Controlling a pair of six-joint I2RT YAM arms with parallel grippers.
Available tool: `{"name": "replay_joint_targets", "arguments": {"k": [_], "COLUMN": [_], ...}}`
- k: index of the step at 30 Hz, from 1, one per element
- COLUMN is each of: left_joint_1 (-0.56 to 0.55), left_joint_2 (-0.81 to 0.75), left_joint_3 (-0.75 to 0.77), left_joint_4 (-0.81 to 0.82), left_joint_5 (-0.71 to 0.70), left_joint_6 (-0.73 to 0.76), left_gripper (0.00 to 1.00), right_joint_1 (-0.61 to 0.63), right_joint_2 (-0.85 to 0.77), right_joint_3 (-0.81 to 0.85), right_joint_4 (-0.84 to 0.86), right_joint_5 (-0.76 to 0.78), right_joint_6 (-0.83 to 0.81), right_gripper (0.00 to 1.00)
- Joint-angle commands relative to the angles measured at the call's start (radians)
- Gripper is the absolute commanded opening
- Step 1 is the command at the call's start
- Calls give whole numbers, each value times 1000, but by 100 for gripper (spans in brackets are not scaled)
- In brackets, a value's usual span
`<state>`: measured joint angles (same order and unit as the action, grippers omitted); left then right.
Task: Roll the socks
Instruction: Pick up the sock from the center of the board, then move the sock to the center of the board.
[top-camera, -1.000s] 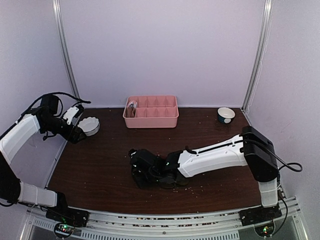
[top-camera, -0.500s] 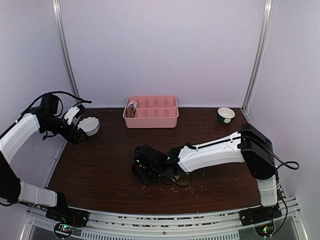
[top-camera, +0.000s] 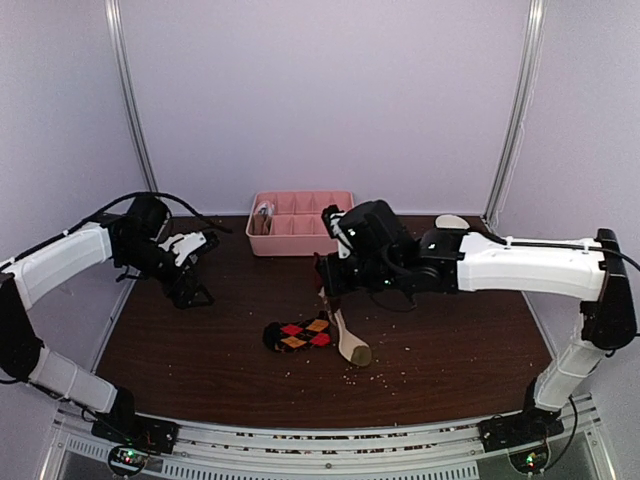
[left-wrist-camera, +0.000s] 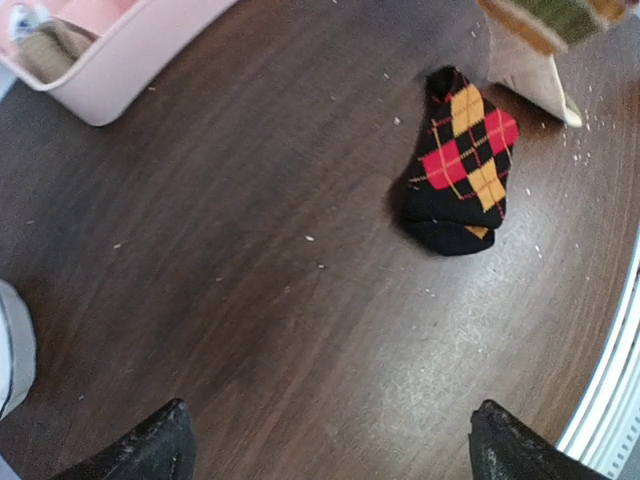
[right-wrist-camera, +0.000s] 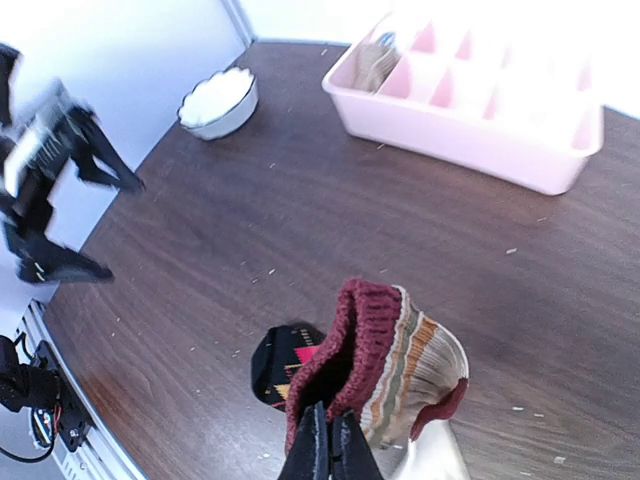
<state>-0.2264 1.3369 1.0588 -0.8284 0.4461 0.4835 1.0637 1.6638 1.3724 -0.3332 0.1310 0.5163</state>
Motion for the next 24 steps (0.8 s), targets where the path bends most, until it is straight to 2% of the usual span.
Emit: {"name": "replay_joint_targets", "arguments": {"k": [1,9,14,15,18,20,22,24], "left_joint_1": [-130,-402,-482,-486,-487,-487,-487,-486], "left_joint_2": [124,331,507,536,610,643,668,694], "left_joint_3": [53,132,211,232,283,295,295,295], "left_joint_4": [48,178,202,197,183,197,233,267], "left_joint_5": [-74,-262,-375,-383,-408,-446,-536,-632], "left_joint_6": [14,22,55,55,46,42,33,29], "left_gripper": [98,98,98,95,77,60,57,63], "right_joint_1": [-50,-178,-202,-202,-202,-203,-202,-202], "right_joint_2": [-183,-491,-573,-577,-576,-570,-556,-534], "right_joint_3": [-63,-160,-212,-223,-261,-283,-299,-311], "right_joint_4": [-101,-233,-272,-273,-262,-239,-219,-196], "right_joint_5": [70,144,151,145,126,107,79,45], "right_joint_6": [-40,-59,-46,-43,-29,-24,-19,-19], "right_gripper": [0,0,0,0,0,0,0,0]}}
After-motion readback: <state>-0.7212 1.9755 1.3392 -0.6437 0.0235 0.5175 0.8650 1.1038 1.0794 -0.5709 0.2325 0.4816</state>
